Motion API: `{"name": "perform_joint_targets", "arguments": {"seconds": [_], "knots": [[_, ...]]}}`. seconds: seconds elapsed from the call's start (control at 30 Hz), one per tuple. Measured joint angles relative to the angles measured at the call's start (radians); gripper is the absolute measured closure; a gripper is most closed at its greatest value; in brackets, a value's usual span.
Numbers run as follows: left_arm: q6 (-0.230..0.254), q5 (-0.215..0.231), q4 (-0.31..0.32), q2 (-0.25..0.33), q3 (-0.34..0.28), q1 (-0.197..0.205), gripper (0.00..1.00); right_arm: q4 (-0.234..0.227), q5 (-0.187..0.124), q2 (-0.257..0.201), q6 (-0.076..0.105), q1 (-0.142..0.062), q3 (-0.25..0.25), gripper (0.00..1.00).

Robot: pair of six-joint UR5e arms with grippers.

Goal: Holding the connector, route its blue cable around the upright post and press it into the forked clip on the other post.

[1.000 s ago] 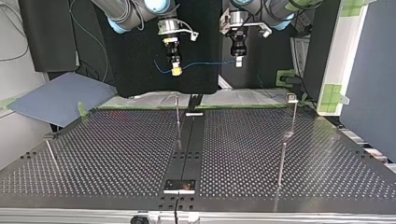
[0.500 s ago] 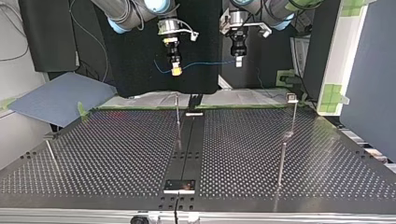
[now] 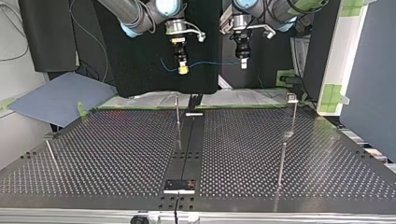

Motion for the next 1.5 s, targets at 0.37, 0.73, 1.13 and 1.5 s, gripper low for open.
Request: {"name": "perform_joint_targets", "arguments": {"seconds": [0.37,0.73,1.13,1.5], "knots": [[0.000,0.000,0.000,0.000,0.000,0.001,0.87,0.097,0.038,0.044,0.000,0.003,-0.091,1.00],[-0.037,0.000,-0.021,0.040,0.004,-0.007,0.85,0.150,0.038,0.007,0.035,-0.006,-0.116,1.00],[-0.125,-0.005,-0.112,0.132,0.020,0.003,0.85,0.188,-0.005,-0.102,0.114,-0.038,-0.134,1.00],[-0.169,-0.030,-0.206,0.226,0.109,0.015,0.85,0.277,-0.095,-0.194,0.120,-0.057,-0.195,1.00]]}}
